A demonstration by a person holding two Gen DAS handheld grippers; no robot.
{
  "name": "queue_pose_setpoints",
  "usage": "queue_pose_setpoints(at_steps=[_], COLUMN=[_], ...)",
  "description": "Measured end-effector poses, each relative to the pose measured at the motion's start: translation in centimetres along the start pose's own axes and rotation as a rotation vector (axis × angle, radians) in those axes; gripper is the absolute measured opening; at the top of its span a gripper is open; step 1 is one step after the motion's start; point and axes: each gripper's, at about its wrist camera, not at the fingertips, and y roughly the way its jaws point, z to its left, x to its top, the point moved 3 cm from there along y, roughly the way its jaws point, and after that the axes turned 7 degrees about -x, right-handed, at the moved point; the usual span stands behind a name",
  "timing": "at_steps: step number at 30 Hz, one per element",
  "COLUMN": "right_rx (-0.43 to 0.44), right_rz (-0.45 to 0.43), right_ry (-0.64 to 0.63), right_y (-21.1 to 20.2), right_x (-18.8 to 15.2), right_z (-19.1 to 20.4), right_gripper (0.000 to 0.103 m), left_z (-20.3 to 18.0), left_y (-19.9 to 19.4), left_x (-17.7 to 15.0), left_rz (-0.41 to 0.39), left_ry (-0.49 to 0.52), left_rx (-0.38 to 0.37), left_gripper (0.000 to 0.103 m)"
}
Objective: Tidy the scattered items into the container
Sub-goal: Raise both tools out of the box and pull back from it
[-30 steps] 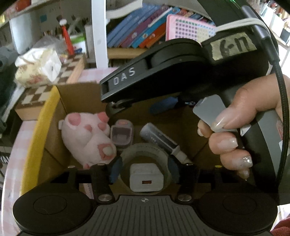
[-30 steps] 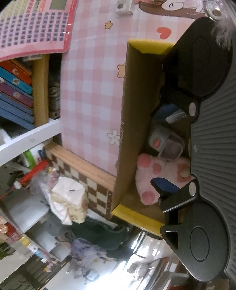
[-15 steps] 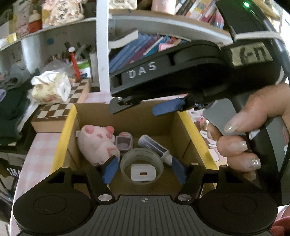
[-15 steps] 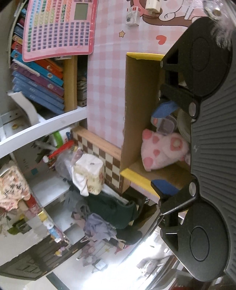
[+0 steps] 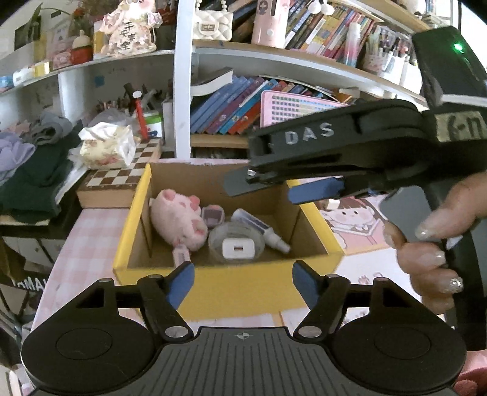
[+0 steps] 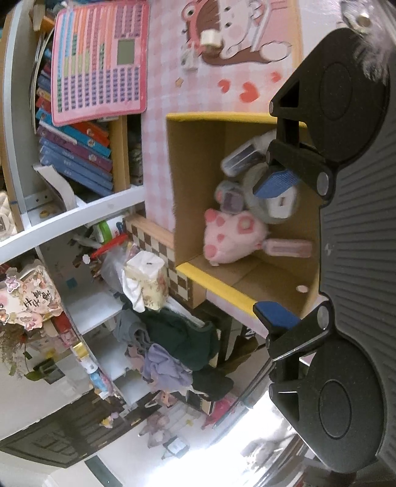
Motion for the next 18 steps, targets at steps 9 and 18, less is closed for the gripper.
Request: queue_pose_setpoints(at_steps=[9, 18], right_rx=[-0.118, -0.238], right_rz=[-0.053, -0.121], right_ry=[-0.022, -0.16], right_y=[-4.1, -6.5], right_x=[-5.7, -12.0], right_z=[-0.9, -0.1], right_gripper=[0.074, 0.078], left_z=[-0.6, -0.2], left_y=[-2.5, -4.0], left_x=[-4.0, -7.1], left_rz=[0.011, 0.044], left_ry=[-0.025, -0.044], left_rx=[0.019, 0.092], left_gripper=[0.085, 0.086])
